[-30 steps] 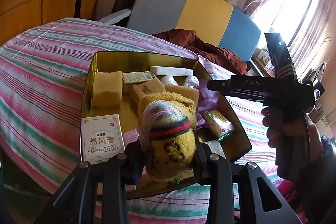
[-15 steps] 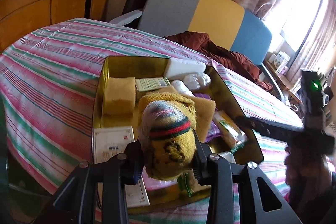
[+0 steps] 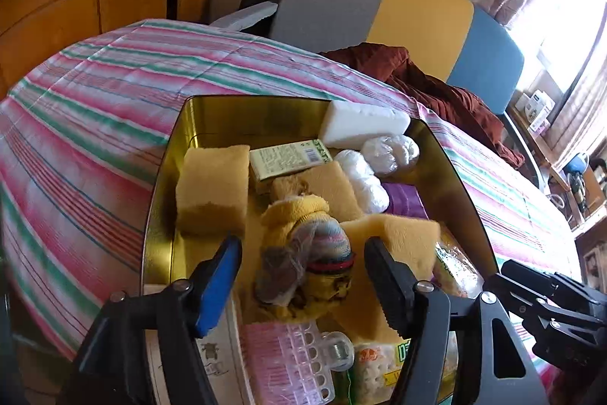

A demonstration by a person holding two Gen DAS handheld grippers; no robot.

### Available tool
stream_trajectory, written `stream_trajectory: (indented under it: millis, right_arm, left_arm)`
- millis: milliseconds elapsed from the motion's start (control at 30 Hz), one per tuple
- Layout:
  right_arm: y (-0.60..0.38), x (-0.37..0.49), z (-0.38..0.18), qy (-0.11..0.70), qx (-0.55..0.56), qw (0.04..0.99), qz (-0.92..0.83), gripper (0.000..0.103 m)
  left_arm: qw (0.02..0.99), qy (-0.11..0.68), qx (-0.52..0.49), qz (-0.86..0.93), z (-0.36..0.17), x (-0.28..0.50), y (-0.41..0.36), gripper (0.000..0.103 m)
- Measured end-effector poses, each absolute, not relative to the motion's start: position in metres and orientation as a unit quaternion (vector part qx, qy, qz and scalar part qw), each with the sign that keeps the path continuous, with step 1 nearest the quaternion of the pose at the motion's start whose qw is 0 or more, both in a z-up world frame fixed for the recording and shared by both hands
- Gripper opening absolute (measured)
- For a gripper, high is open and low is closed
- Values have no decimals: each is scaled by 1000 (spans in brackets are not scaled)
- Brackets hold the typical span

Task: Organize objects

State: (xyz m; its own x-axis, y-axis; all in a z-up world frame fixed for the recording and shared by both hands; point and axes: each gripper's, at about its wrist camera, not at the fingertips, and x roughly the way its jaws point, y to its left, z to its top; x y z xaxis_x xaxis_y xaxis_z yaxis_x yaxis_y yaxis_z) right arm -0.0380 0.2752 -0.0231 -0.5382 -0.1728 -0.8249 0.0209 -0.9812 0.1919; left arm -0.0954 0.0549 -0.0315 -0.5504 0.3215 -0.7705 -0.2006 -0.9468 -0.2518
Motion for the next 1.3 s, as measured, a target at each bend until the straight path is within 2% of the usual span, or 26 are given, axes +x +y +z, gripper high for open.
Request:
stream_trajectory:
  millis: [333, 433, 500, 567, 700, 833, 1133, 1300]
  right_arm:
    - [268, -35, -28, -73, 477, 54, -874, 51]
    - [263, -33, -27, -64, 473, 55, -877, 62]
    - [260, -31, -26, -60, 472, 55, -878, 63]
    - [259, -29, -25, -59, 472, 56, -878, 63]
    - [258, -24, -25, -60, 471, 53, -878, 63]
    - [259, -22, -26, -62, 472, 49, -878, 63]
    - [257, -22, -28, -56, 470, 46, -880, 64]
    - [255, -23, -28, -53, 469, 46, -880, 73]
  left_arm:
    - [119, -40, -392, 911, -7, -68, 34, 66]
    - [107, -20, -394, 913, -10, -71, 36, 66]
    - [100, -14, -404, 909, -14, -73, 36, 66]
    - [95, 23, -413, 906, -19, -80, 42, 66]
    - [92, 50, -440, 892, -32, -98, 44, 54]
    - [89, 40, -457, 884, -36, -114, 38, 53]
    - [79, 18, -465, 881, -41, -130, 36, 54]
    - [77, -9, -453, 888, -34, -117, 31, 67]
